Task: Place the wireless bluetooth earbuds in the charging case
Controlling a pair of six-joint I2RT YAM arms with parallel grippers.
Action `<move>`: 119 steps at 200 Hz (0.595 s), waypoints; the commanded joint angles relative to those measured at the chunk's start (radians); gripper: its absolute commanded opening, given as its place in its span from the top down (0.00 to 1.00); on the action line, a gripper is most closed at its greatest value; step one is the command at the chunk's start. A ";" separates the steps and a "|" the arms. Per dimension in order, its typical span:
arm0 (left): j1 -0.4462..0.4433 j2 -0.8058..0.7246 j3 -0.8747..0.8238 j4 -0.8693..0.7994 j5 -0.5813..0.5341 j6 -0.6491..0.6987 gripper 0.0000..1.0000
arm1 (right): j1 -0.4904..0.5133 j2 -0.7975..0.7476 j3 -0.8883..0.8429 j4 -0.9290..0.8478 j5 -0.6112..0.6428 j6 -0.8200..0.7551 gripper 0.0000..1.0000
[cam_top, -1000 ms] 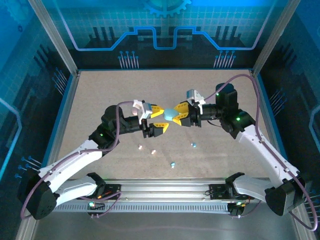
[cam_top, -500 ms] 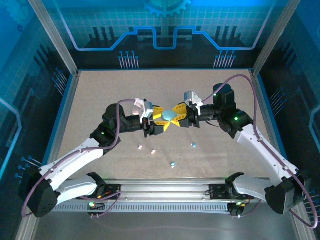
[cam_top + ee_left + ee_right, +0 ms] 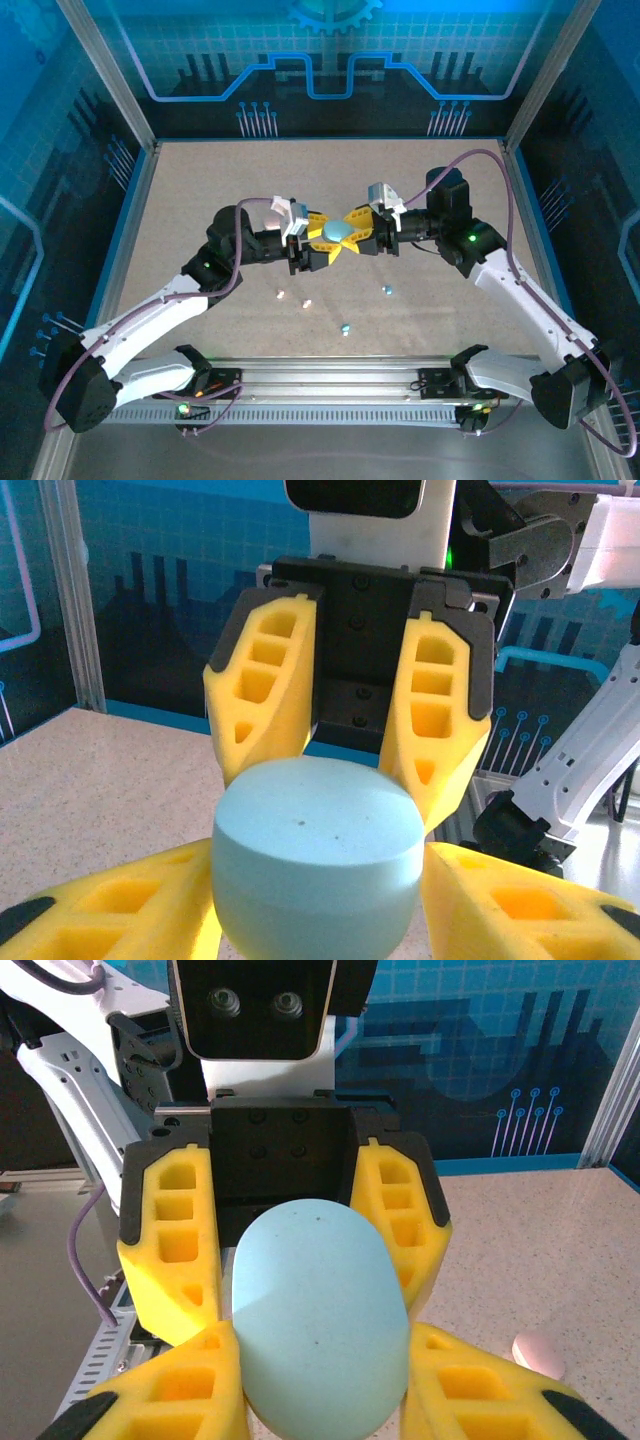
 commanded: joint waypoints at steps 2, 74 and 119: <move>-0.009 0.005 0.043 -0.021 0.029 0.019 0.44 | 0.013 -0.024 0.005 0.024 -0.001 -0.012 0.71; -0.008 0.010 0.044 0.022 0.045 -0.015 0.53 | 0.016 -0.018 0.006 0.004 -0.005 -0.032 0.71; -0.007 0.013 0.052 -0.032 0.050 0.013 0.62 | 0.016 -0.023 0.005 0.013 -0.008 -0.025 0.71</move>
